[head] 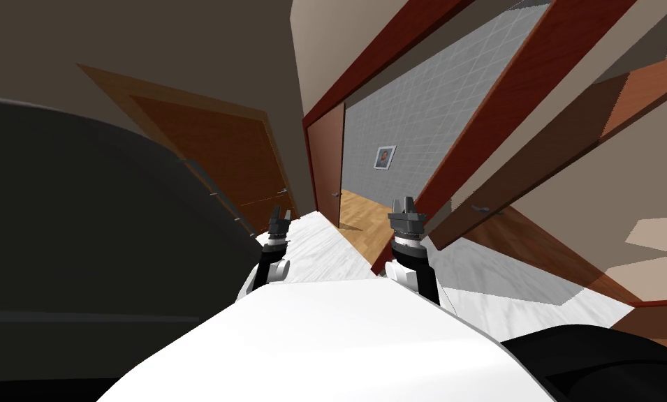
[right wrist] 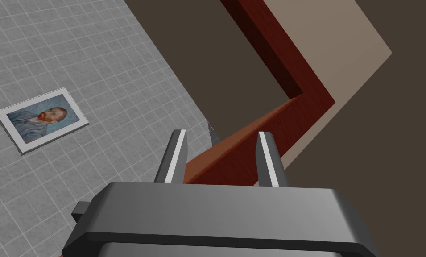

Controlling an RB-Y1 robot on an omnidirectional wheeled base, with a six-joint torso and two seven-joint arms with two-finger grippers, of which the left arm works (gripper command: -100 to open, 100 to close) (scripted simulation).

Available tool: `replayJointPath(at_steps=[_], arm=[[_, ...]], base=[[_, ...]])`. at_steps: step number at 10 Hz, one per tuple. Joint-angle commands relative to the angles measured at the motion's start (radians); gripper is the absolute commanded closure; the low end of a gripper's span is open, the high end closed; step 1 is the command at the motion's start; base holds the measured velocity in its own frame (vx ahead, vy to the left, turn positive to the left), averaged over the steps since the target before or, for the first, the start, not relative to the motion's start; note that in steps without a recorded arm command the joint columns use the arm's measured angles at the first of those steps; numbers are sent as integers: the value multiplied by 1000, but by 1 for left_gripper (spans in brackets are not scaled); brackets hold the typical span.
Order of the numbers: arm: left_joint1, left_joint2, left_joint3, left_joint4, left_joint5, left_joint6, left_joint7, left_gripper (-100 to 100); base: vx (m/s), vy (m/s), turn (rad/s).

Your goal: Push the door open

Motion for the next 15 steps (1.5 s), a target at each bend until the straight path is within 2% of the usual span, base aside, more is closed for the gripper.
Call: replayJointPath(at_steps=[1, 15], arm=[[-12, 3, -7, 28, 0, -4, 2, -100], [-120, 24, -63, 301, 6, -56, 25, -100]], base=[[89, 34, -61], [88, 38, -73]])
